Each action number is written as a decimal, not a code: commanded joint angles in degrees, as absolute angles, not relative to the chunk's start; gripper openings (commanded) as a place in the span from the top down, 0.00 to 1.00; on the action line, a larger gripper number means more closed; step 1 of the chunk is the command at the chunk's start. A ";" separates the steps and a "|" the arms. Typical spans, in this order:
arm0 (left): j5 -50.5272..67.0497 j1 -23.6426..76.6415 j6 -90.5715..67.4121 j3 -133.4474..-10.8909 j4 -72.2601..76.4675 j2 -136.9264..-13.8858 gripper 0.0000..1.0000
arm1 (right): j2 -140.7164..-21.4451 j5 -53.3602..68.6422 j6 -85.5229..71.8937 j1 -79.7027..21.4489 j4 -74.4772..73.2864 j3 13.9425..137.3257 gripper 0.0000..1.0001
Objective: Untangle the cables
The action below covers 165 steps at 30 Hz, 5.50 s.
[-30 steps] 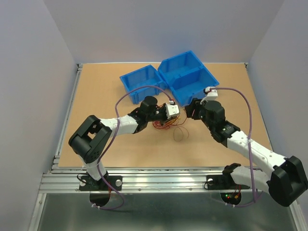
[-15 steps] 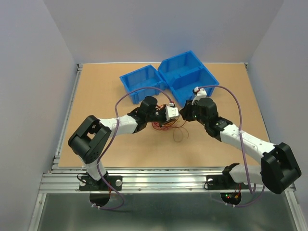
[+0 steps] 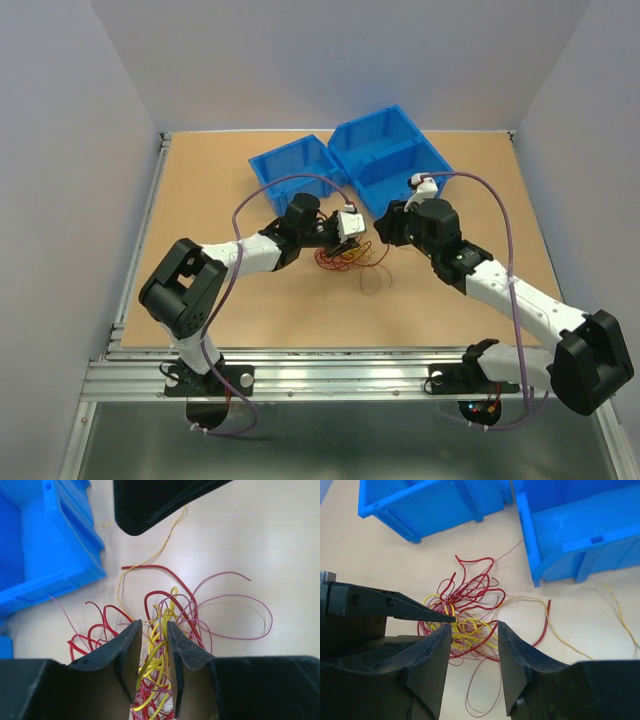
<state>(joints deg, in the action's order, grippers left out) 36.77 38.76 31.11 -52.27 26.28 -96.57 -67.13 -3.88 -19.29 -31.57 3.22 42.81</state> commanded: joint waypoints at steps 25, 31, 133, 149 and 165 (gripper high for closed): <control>35.86 38.23 30.32 -53.79 25.84 -87.71 1.00 | -74.80 7.99 -18.02 -31.73 8.78 45.44 0.46; 37.53 38.23 30.93 -53.88 25.05 -87.63 1.00 | -73.31 9.32 -15.65 -31.82 18.09 40.97 0.32; 52.22 34.45 37.53 -62.31 6.94 -89.65 1.00 | -71.98 10.82 3.34 -37.53 33.66 33.40 0.96; 47.37 30.06 25.94 -55.99 23.55 -87.19 0.43 | -67.86 -2.36 -1.65 -37.44 33.58 32.26 0.99; 51.15 31.11 29.00 -56.69 21.80 -89.39 0.33 | -39.99 -5.89 -8.70 -37.44 24.17 30.76 0.99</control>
